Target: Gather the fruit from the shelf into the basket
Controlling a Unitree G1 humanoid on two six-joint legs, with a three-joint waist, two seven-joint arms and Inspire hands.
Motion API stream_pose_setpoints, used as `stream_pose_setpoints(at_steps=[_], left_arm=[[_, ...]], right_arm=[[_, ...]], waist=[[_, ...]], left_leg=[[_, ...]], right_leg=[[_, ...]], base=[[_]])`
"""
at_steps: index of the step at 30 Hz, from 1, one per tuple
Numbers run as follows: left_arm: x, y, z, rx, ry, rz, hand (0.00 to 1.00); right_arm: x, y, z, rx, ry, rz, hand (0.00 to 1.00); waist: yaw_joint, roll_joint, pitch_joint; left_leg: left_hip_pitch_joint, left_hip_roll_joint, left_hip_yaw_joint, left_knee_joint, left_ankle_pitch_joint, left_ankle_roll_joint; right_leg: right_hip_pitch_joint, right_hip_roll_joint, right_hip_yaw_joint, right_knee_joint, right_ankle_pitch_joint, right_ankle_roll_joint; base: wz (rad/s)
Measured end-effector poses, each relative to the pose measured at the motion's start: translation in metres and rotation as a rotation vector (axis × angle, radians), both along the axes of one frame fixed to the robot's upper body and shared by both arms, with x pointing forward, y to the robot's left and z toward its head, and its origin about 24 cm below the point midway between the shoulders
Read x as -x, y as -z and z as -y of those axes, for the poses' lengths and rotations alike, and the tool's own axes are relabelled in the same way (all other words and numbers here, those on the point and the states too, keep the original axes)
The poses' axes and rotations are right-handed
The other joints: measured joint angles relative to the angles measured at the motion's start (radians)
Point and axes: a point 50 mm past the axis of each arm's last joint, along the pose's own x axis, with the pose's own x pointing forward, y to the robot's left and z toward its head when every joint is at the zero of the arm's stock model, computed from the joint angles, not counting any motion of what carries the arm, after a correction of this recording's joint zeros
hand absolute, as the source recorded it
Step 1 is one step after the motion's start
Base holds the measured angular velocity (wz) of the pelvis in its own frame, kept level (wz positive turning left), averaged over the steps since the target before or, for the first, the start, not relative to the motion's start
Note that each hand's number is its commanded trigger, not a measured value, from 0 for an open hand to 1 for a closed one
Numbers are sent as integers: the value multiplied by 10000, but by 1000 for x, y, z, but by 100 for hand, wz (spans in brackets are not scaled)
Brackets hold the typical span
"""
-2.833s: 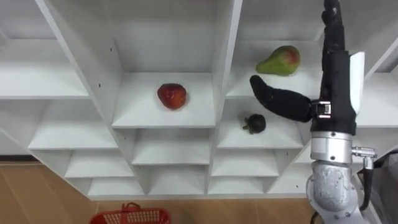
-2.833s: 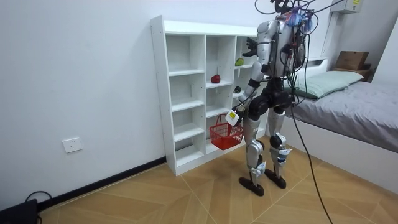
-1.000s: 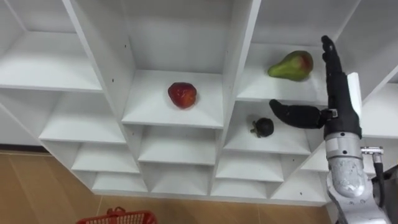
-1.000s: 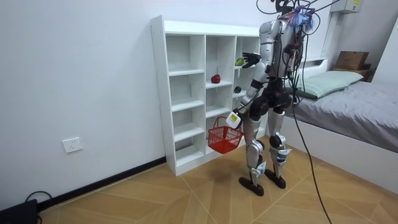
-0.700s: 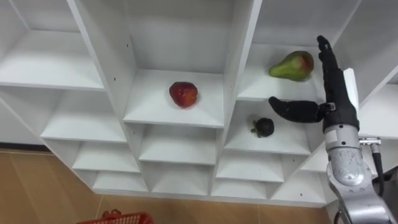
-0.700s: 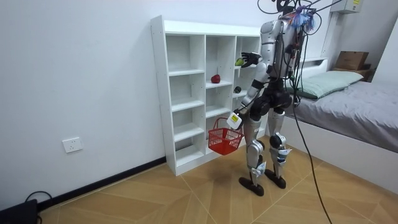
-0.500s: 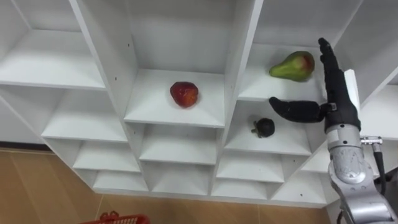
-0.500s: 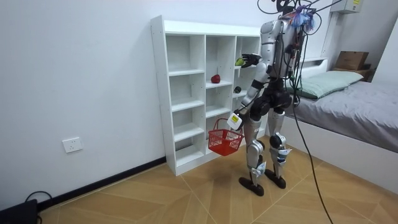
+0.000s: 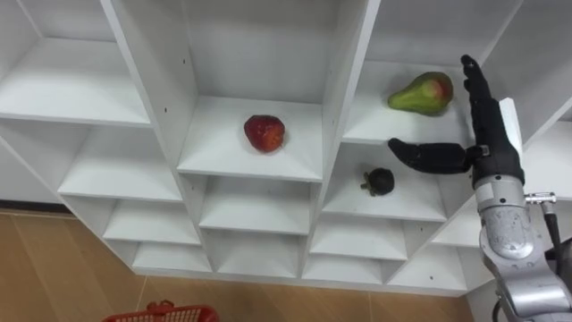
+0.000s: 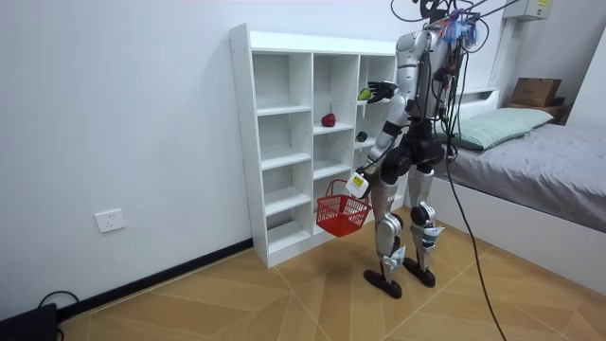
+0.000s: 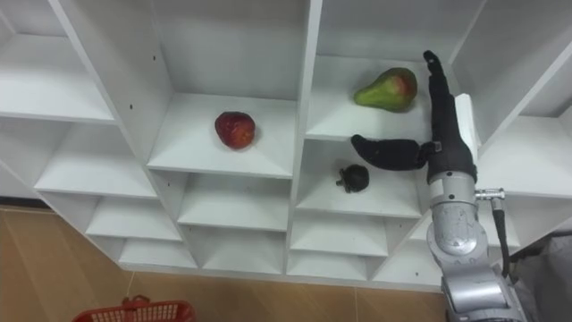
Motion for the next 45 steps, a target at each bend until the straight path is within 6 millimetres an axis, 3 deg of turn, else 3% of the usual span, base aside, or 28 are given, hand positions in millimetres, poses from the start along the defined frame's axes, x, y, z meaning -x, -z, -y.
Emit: stream_pose_setpoints(at_steps=[5,15,28,35,45], left_arm=[[1,1,2,63,12,-45,100],[2,1,1,108,-92,-245,100],[2,1,0,14,-173,-251,100],[3,1,-1,-292,-307,-292,100],[3,1,-1,-305,-192,-335,100]], right_arm=[[0,2,1,-476,12,-84,0],[-8,4,13,-2687,248,-423,0],[-18,-16,28,-4654,652,592,0],[-18,-15,27,-4774,479,543,0],[-18,-15,25,-3856,311,345,0]], waist=[[-7,126,-76],[-4,99,-77],[-102,14,-61],[-113,-62,2],[-241,-21,-38]], left_leg=[[2,-11,6,-11,23,11],[6,-4,1,-22,99,51],[-7,-76,-112,-24,103,55],[-21,-74,-131,-2,104,54],[-130,-83,-148,-27,109,51]], right_leg=[[57,-12,-8,2,0,0],[20,-53,6,-12,1,-1],[93,-59,-10,-12,2,1],[94,-56,-3,1,3,0],[-88,-52,-16,1,4,3]], base=[[0],[0],[2],[0],[1]])
